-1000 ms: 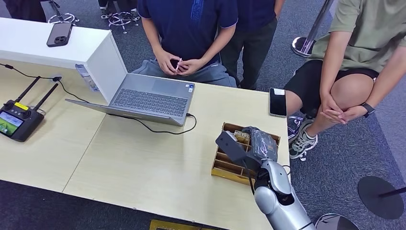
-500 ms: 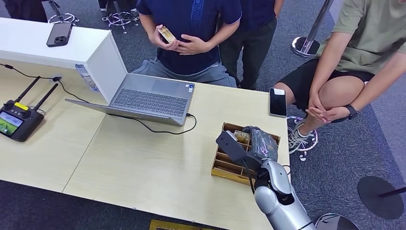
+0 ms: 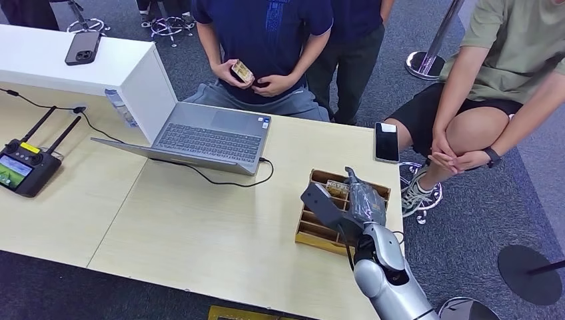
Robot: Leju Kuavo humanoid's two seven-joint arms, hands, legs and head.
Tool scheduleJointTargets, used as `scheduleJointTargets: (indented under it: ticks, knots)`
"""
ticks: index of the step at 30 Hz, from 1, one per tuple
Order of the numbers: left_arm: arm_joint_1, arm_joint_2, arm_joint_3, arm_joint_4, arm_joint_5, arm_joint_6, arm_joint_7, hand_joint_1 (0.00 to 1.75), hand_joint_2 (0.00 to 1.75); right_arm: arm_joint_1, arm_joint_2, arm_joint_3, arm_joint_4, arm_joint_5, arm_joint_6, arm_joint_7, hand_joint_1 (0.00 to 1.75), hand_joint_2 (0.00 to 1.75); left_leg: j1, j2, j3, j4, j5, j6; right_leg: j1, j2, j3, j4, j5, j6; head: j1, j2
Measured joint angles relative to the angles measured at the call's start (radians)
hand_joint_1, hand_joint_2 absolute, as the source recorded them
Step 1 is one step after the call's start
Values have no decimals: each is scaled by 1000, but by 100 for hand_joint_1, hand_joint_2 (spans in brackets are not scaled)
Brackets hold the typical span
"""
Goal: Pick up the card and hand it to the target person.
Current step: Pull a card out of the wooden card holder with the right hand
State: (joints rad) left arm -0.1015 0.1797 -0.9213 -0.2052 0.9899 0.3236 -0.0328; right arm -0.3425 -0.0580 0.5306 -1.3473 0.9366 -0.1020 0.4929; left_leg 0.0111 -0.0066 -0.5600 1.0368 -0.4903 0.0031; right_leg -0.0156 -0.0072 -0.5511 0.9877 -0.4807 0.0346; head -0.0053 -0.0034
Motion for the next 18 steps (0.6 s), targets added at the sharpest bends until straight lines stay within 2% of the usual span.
scheduleJointTargets:
  ticks: [5, 8, 12, 18]
  knots:
    - [0, 0, 0, 0, 0, 0, 0, 0, 0, -1, 0, 0, 6, 0, -1, 0, 101, 175, 0, 0, 0, 0, 0, 0, 0, 0, 0, 0, 0, 0, 0, 0]
    - [0, 0, 0, 0, -1, 0, 2, 0, 0, -2, 0, 0, 8, 0, -2, 0, 109, 175, 0, 0, 0, 0, 0, 0, 0, 0, 0, 0, 0, 0, 0, 0]
    - [0, 0, 0, 0, -1, 0, 3, 0, 0, -5, 0, 0, 9, -2, -2, -1, 129, 175, 0, 0, 0, 0, 0, 0, 0, 0, 0, 0, 0, 0, 0, 0]
    - [0, 0, 0, 0, -1, 0, 3, 0, 0, -10, 0, 0, 11, -3, -3, -2, 130, 175, 0, 0, 0, 0, 0, 0, 0, 0, 0, 0, 0, 0, 0, 0]
